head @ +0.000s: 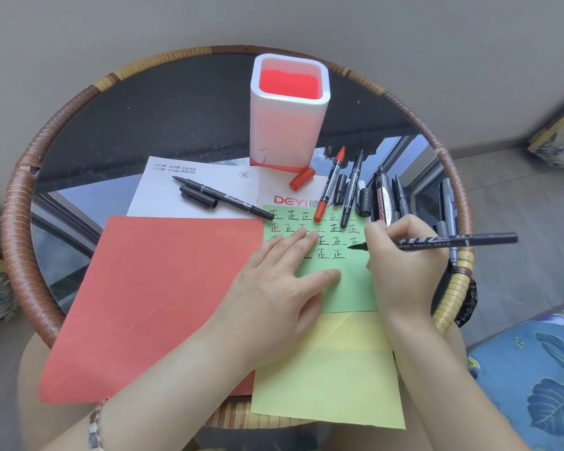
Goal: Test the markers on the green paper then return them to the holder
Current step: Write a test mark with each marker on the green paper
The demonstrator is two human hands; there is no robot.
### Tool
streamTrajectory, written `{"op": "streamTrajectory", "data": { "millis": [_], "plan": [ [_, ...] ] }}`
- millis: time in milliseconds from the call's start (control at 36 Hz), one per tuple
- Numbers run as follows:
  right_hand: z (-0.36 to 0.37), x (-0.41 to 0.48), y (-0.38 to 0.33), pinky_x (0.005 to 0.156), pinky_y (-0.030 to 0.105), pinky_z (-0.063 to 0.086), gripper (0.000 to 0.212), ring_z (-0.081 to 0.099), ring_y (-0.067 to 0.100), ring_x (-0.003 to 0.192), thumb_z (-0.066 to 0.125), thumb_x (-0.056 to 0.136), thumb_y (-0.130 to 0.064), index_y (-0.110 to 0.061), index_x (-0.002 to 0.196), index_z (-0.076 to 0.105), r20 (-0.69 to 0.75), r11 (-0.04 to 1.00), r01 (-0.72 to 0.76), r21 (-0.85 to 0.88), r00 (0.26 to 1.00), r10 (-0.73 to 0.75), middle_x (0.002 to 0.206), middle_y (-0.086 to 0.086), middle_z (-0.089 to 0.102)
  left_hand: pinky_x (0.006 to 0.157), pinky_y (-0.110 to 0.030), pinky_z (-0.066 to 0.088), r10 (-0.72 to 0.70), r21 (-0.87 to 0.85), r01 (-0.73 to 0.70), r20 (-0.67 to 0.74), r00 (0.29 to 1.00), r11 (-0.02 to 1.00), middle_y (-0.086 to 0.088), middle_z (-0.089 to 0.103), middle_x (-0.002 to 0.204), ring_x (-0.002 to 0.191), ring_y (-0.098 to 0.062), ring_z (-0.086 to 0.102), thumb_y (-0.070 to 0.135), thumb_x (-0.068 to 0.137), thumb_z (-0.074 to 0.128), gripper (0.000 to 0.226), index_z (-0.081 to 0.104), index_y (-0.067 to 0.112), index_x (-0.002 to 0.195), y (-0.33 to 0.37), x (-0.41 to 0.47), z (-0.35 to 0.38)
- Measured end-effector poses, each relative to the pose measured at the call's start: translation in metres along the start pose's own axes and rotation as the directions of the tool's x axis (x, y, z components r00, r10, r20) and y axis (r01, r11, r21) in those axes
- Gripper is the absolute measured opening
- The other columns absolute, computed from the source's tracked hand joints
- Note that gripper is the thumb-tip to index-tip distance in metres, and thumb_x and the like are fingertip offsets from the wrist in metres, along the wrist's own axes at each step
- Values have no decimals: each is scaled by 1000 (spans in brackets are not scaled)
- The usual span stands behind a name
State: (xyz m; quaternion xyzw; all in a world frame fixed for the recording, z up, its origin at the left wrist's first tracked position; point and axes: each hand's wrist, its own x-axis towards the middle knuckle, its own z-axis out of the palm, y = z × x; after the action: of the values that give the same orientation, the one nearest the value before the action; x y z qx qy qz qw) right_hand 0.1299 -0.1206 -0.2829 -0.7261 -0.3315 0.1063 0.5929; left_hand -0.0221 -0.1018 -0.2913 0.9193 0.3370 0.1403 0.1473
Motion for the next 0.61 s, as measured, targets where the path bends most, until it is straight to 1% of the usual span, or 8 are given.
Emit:
{"op": "streamTrajectory", "data": {
  "millis": [56,139,278,361,444,500,556,611],
  "plan": [
    [0,-1,-1,53,26,36,31,45,22,48,59,72,-24,-23,46,43,-13,999,20,44,1000,-20,44,-5,45,105,-34,22,0,2,0,5,1000,1000,-16,55,130,126,-29,47,26,81,40,37,67,28,107,0,0,0],
    [-3,-2,-3,52,27,39,29,46,16,48,64,75,-29,-31,54,44,7,991,43,129,999,-44,49,-9,46,105,-34,21,4,10,-4,12,1000,1000,-16,54,130,126,-30,47,26,82,40,36,66,27,107,0,0,-1],
    [-25,-2,-5,49,13,36,22,47,1,48,71,71,-39,-30,64,53,288,981,95,169,947,-141,54,-14,55,106,-36,26,20,48,-21,9,1000,999,-16,55,130,124,-30,49,28,83,39,36,67,27,106,0,0,-1],
    [-45,0,-6,69,9,45,18,60,-1,79,65,73,-46,-40,89,61,471,976,217,-3,861,-190,83,-18,64,102,-43,37,52,118,-52,4,999,992,-16,58,126,120,-29,53,28,82,38,36,68,26,101,2,2,-2],
    [-64,2,-8,86,1,34,39,49,-8,105,44,82,-43,-29,117,54,589,917,367,-153,780,-214,108,-21,56,97,-47,41,56,159,-55,-1,998,986,-16,62,120,115,-29,57,29,80,37,35,70,22,88,7,6,-3],
    [-73,5,-9,80,3,38,22,51,-5,99,44,85,-36,-33,105,53,556,902,383,-200,802,-218,97,-18,58,99,-43,38,46,146,-44,-8,999,988,-15,63,119,115,-28,57,30,81,38,33,68,18,82,10,8,-1],
    [-80,11,-8,68,14,43,4,54,6,82,47,84,-31,-32,88,46,497,896,378,-232,838,-225,80,-10,58,102,-38,32,35,133,-34,-9,999,991,-15,62,122,117,-27,56,35,81,40,31,67,18,80,11,8,1],
    [-87,20,-4,65,18,42,5,51,12,71,51,84,-25,-24,87,47,474,845,457,-277,830,-293,74,-3,56,104,-38,27,29,133,-28,-1,1000,991,-14,59,125,121,-26,52,39,81,42,31,65,19,83,11,6,3]
  ]
}}
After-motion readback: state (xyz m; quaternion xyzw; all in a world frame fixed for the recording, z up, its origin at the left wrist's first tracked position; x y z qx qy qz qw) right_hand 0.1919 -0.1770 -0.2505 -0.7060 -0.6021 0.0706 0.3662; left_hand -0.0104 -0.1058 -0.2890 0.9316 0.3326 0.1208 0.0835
